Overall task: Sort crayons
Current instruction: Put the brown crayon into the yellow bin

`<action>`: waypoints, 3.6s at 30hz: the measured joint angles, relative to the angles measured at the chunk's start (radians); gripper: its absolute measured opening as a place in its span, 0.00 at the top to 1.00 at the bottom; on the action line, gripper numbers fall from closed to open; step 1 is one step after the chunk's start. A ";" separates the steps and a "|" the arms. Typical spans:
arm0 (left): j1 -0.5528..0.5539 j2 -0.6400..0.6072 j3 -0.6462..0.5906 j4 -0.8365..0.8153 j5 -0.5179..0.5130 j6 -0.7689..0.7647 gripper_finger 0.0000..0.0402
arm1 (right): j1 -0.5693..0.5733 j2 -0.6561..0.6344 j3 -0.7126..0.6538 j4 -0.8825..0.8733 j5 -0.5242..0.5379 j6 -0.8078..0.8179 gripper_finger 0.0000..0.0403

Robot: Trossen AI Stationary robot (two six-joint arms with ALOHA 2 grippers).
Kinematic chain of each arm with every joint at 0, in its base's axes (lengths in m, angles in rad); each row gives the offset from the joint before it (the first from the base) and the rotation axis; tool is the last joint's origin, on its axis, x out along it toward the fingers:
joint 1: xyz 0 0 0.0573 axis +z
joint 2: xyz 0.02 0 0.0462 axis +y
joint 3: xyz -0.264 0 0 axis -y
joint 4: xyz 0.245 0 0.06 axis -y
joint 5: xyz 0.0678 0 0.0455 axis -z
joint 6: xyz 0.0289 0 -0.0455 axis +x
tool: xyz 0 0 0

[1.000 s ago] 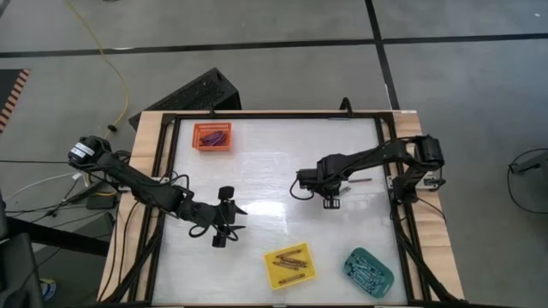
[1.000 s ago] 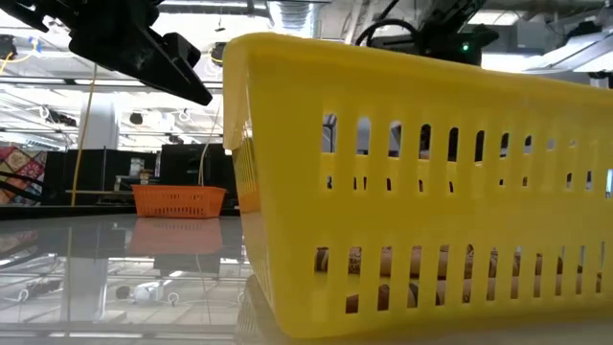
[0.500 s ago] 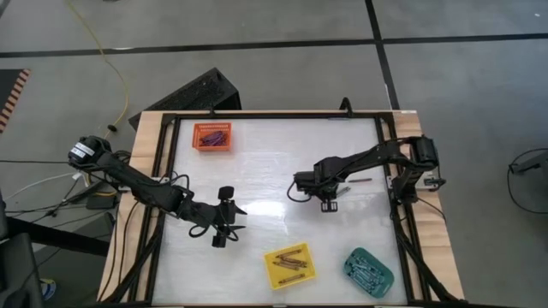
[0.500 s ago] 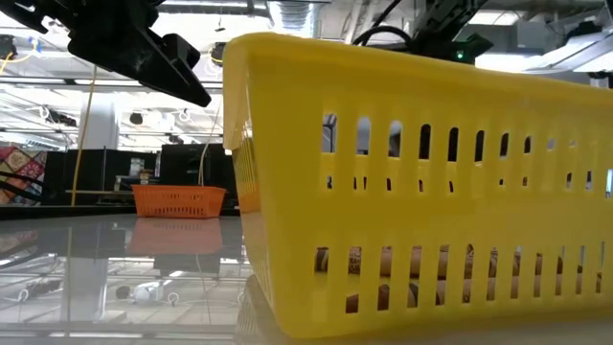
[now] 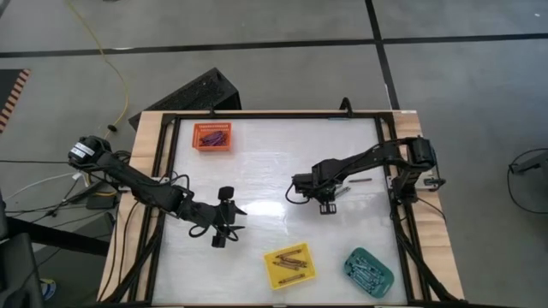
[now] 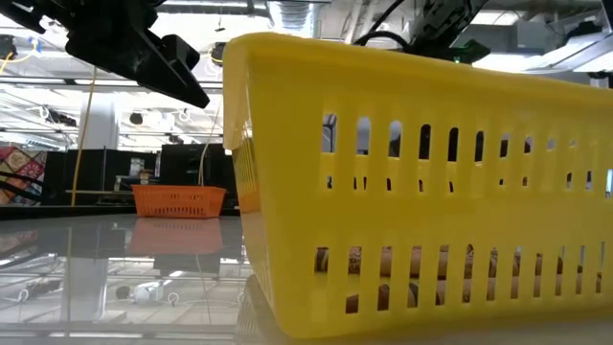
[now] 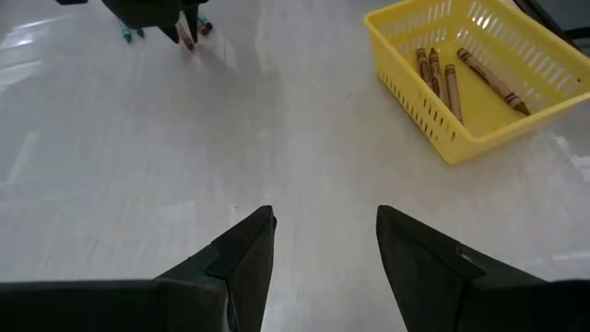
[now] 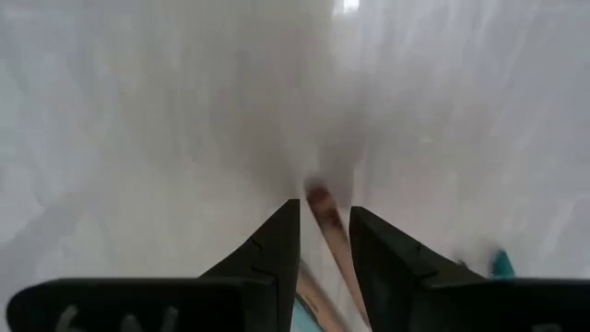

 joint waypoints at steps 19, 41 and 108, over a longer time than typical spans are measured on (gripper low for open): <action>0.000 0.000 0.000 -0.003 0.000 0.005 0.55 | 0.045 0.119 0.005 0.049 0.045 -0.091 0.77; 0.000 0.000 0.000 0.002 -0.001 0.016 0.55 | 0.054 0.119 0.019 0.008 0.106 -0.141 1.00; 0.000 0.000 0.000 -0.003 -0.008 0.006 0.55 | 0.553 0.318 0.651 0.216 -0.012 0.266 0.91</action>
